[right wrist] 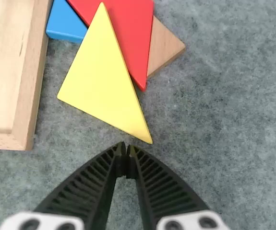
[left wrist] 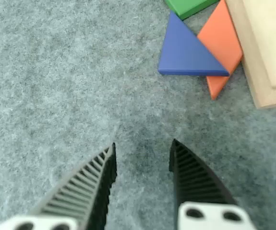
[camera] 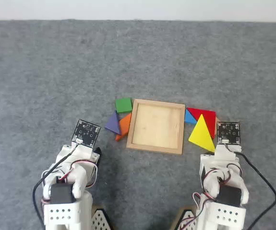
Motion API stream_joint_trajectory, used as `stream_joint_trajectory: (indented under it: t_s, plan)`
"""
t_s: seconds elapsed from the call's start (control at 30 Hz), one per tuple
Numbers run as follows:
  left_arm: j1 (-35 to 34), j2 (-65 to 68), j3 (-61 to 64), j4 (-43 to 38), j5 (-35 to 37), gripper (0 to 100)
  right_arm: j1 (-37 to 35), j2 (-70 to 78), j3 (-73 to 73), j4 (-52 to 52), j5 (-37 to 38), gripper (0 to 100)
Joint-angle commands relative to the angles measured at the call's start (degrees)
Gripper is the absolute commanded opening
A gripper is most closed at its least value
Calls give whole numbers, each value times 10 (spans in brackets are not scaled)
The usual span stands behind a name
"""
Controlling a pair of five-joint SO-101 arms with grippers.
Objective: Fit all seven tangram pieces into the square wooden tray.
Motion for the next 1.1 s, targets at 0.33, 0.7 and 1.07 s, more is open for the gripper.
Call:
stream_joint_trajectory:
  t_s: [0.33,0.7,1.07]
  plan:
    - [-3,-7,-5,4,-4,170,4,5,10,3,5,8]
    - [-3,-7,-5,4,-4,170,-45,6,10,4,4,8]
    - [-3,-7,-5,4,-4,170,-19,-9,5,34,168,9]
